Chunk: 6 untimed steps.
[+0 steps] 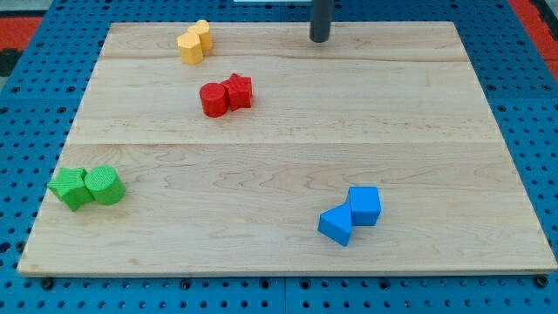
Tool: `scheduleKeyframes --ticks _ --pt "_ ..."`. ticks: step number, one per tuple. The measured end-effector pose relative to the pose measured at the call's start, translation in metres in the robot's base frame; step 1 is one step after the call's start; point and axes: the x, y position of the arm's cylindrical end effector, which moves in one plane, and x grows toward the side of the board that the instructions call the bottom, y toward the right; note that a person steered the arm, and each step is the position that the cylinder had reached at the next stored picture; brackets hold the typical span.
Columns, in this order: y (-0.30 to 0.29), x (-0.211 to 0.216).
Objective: Slide the yellow heart left a bit
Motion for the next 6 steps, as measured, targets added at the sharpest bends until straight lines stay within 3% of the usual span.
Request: scheduleKeyframes --ticks 1,3,4,6 --pt "-0.057 -0.021" --pt "-0.13 0.007" --pt "-0.173 0.0" --pt "-0.212 -0.021"
